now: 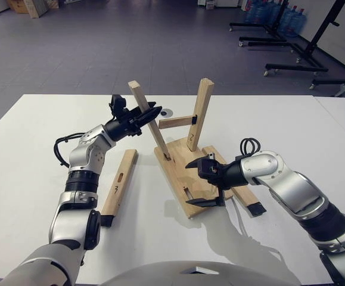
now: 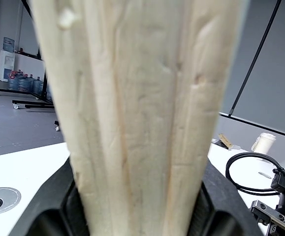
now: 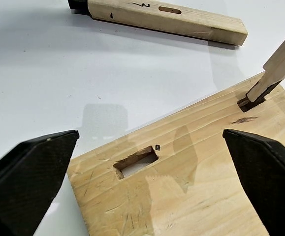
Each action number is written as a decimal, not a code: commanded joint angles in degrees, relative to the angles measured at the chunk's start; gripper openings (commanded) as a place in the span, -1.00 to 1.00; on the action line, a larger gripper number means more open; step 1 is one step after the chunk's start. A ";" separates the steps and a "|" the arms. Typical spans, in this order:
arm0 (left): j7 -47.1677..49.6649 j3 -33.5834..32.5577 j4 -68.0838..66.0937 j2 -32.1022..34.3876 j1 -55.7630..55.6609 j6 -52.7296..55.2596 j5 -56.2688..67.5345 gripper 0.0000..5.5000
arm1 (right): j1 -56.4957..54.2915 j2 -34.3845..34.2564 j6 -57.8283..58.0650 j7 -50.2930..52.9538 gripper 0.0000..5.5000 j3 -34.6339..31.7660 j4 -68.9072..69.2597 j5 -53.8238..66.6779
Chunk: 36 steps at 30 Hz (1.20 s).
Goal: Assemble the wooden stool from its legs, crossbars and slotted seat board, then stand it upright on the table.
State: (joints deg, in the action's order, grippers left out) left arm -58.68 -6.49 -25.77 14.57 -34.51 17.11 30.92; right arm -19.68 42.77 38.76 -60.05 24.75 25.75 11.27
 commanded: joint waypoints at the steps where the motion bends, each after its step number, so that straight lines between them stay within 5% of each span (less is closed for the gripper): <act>1: -0.53 0.69 -0.51 -0.52 0.10 -0.11 -0.68 -0.27 | -0.47 0.00 0.92 0.30 0.96 0.00 0.88 0.19; 36: -3.87 1.03 -5.96 1.50 -3.66 -0.27 -2.30 -0.27 | -0.46 -0.43 1.30 0.33 0.96 0.07 1.00 0.10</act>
State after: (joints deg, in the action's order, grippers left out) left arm -62.44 -5.44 -31.84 15.05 -36.88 15.64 29.22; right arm -19.68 42.22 39.81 -60.01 24.77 26.02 11.28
